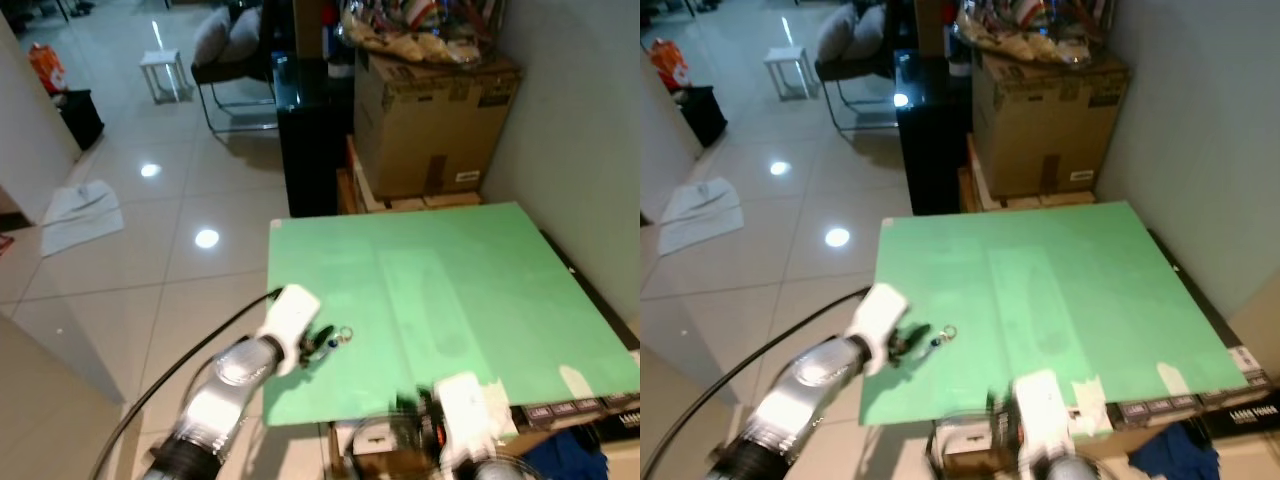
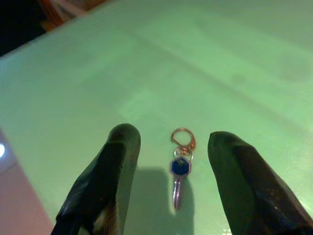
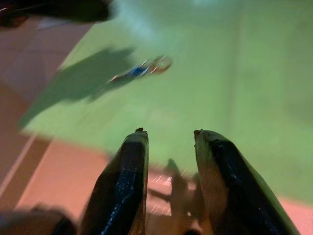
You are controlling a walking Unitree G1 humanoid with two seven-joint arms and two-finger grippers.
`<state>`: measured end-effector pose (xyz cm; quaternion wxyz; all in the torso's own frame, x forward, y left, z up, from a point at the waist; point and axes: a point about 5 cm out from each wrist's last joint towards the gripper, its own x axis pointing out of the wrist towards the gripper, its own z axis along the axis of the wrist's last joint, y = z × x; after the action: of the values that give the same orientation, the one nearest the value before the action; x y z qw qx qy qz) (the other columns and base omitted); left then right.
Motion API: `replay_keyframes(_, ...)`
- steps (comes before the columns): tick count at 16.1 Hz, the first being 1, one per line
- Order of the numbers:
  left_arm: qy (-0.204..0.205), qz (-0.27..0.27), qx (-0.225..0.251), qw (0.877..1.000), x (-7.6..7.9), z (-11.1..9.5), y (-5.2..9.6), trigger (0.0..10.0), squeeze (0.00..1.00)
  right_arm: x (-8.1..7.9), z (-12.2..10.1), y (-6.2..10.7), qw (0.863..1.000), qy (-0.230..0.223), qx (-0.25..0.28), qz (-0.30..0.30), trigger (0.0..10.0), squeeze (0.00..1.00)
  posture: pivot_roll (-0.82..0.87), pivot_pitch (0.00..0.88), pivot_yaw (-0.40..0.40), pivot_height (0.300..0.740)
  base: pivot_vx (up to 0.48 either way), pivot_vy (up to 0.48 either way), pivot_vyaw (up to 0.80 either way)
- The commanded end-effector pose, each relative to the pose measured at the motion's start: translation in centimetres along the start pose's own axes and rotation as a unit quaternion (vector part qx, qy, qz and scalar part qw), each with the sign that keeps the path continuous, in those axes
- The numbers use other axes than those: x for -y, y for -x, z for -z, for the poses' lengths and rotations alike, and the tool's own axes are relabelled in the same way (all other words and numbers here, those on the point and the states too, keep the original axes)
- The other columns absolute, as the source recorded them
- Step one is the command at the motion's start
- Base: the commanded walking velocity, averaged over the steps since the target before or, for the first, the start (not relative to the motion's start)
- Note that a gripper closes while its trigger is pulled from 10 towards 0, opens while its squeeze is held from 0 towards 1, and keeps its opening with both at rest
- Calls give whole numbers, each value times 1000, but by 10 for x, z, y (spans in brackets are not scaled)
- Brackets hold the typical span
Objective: Hang keys on a hook
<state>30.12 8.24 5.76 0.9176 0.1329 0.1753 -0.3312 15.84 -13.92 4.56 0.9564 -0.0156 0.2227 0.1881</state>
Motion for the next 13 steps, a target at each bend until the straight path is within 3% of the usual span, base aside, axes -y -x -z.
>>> replay_keyframes(1, -15, 17, -9, 1000, 5, -3, -11, 10000, 0, -6, 2, 8, 1000, -1, -1, -13, 10000, 0, -212, 96, 78, 740, 0, 0, 0)
replay_keyframes(4, -17, 5, -15, 1000, 4, -17, -33, 10000, 0, -15, 7, 24, 1000, -5, -18, -4, 10000, 0, -268, 145, 94, 740, 0, 0, 0)
replay_keyframes(6, -13, -2, -23, 1000, 7, -19, -40, 10000, 0, -27, 9, 38, 1000, 2, -26, -10, 10000, 0, -308, 191, 107, 740, 0, 0, 0)
replay_keyframes(13, -24, 11, -54, 998, 20, 1, -42, 10000, 0, -35, 24, 61, 998, -18, -54, 6, 10000, 0, -338, 246, 119, 740, 0, 0, 0)
